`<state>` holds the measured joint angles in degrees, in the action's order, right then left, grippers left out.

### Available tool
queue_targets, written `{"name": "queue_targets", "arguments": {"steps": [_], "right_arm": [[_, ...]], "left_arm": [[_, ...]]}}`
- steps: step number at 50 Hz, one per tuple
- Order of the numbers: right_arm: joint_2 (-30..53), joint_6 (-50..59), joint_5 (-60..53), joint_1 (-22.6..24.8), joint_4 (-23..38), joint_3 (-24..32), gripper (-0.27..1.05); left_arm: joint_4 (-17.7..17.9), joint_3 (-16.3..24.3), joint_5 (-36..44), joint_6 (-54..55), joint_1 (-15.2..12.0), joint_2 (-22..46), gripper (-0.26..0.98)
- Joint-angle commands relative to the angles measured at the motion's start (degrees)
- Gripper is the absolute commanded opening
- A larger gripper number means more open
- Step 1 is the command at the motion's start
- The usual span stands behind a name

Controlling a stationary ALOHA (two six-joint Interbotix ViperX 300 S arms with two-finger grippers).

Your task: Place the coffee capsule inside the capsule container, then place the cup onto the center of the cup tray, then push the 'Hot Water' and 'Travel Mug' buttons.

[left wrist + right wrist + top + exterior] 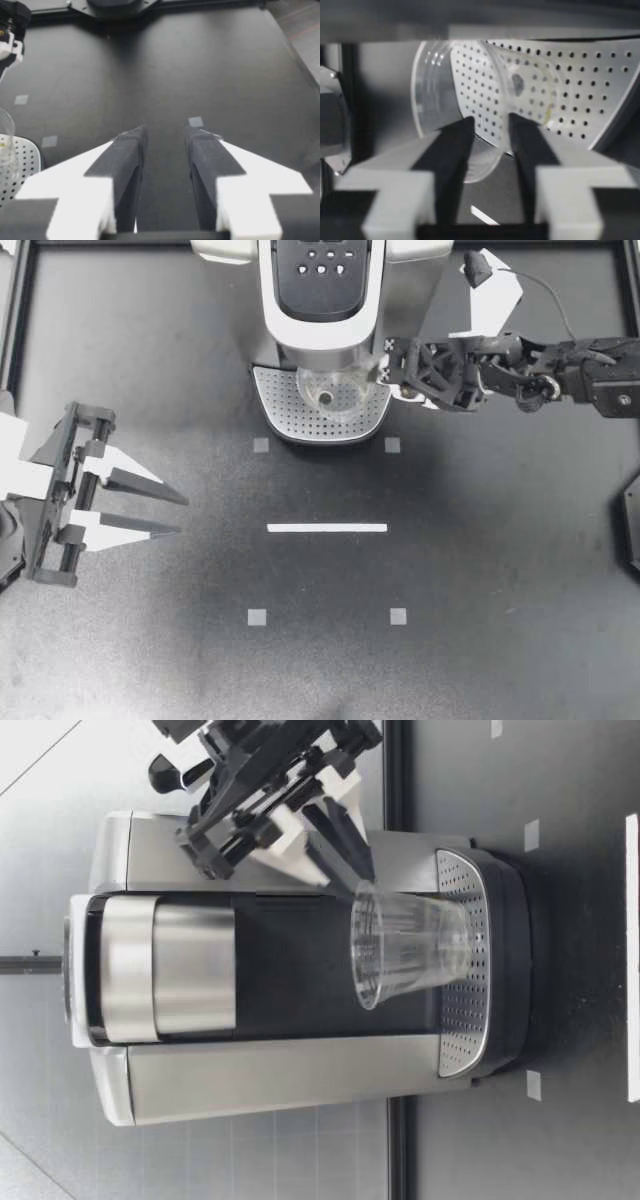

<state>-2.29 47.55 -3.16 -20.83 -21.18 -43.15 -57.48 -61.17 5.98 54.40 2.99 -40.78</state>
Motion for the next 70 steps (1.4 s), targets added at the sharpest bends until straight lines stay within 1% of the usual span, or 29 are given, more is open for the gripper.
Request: {"name": "queue_targets", "arguments": {"steps": [1,16,27,37,41,45,49,55,59,63,70], "right_arm": [[-0.6,-0.1,-0.8,0.2,0.0,1.5,0.47],[-1.8,-0.1,-0.8,0.2,0.2,0.5,0.48],[-4.3,-0.1,-0.8,0.1,0.1,-3.7,0.48],[-8.8,-0.8,-1.3,0.2,1.1,-7.4,0.48],[-11.2,-2.1,-1.1,0.2,4.5,-8.5,0.48],[-14.2,-4.5,-0.3,0.5,10.6,-9.1,0.48],[-17.3,-7.9,-0.1,1.6,19.1,-9.4,0.48],[-20.6,-12.1,-1.1,3.6,27.8,-9.4,0.48],[-22.1,-14.6,-4.0,4.3,31.2,-9.7,0.47],[-23.2,-16.8,-9.4,5.1,33.8,-10.5,0.47],[-25.1,-20.8,-22.1,6.0,37.6,-12.9,0.47]], "left_arm": [[0.1,0.7,0.3,0.1,-0.1,-0.1,0.32],[0.1,0.7,0.4,0.2,-0.1,-0.2,0.32],[0.3,0.7,0.4,0.2,-0.1,-0.2,0.32],[0.4,0.7,0.0,0.2,-0.1,-0.1,0.32],[0.6,0.8,-0.2,0.2,-0.1,-0.1,0.32],[1.3,0.8,-0.4,0.2,-0.1,0.1,0.32],[3.0,1.1,-0.9,0.2,-1.0,0.3,0.32],[5.3,1.7,-1.0,0.2,-3.1,0.7,0.32],[5.8,2.2,-1.0,0.2,-5.1,0.9,0.32],[6.0,3.2,-0.7,0.2,-6.7,0.9,0.32],[6.0,5.2,-0.3,0.1,-7.0,1.1,0.32]]}}
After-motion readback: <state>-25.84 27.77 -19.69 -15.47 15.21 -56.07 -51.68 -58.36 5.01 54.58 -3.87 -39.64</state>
